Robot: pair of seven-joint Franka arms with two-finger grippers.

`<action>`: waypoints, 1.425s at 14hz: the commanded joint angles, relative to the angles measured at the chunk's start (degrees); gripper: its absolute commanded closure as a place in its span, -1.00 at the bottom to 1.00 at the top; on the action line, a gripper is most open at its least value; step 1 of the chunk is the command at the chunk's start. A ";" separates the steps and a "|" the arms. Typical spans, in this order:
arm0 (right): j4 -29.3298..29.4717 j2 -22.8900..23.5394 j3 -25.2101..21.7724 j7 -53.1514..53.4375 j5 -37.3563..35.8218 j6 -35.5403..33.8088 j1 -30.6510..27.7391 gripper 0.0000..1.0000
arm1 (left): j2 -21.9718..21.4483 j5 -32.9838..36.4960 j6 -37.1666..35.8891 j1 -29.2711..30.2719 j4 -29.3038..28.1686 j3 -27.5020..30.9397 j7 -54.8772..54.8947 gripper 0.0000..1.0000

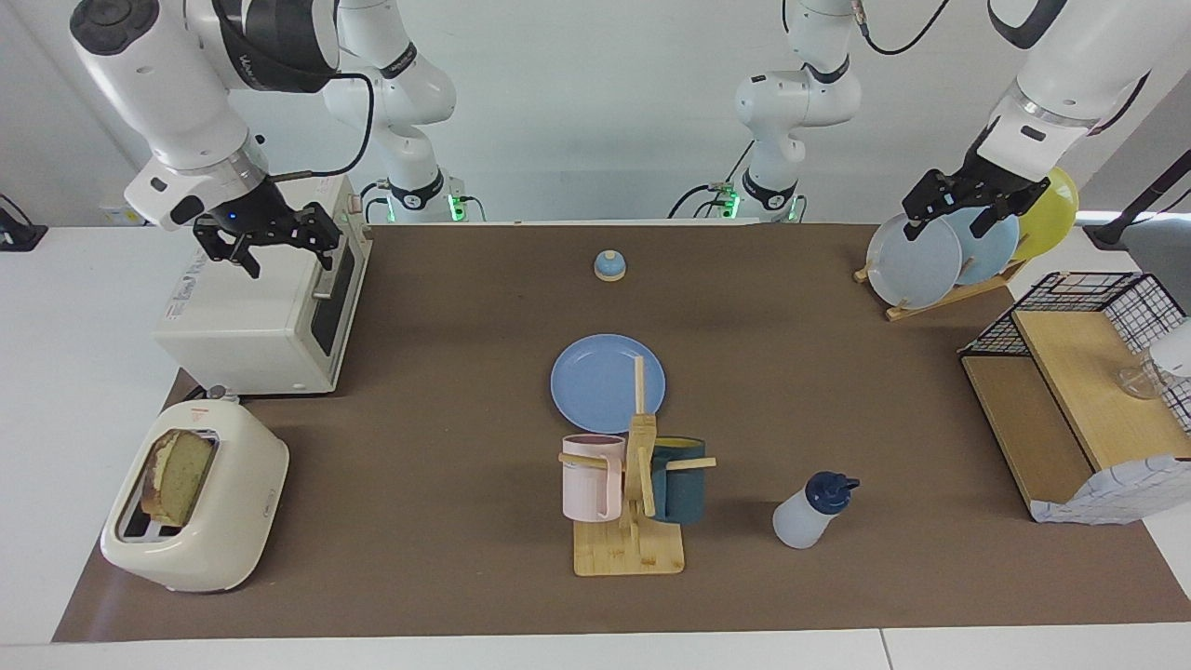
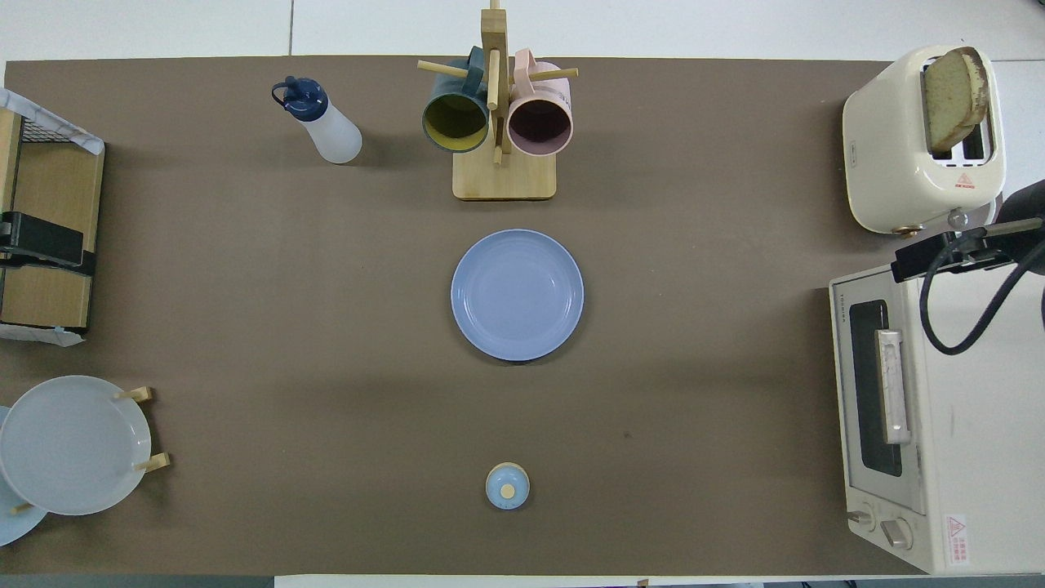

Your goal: Put bread on plate and add seasoning

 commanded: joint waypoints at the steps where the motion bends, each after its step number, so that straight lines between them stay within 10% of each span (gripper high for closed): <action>1: -0.53 -0.81 0.16 0.89 0.90 0.18 -0.41 -1.00 | -0.28 0.63 0.39 -0.09 0.14 0.05 -0.58 -1.00; 13: -0.53 -0.81 0.16 0.80 0.90 -0.43 -0.32 -1.00 | -2.03 0.63 3.54 -1.15 -3.19 -0.48 -1.55 -1.00; 20: -1.84 -0.38 0.08 0.63 0.90 12.08 -1.02 -1.00 | -11.97 0.28 46.75 -14.92 -36.92 -0.66 -11.82 -1.00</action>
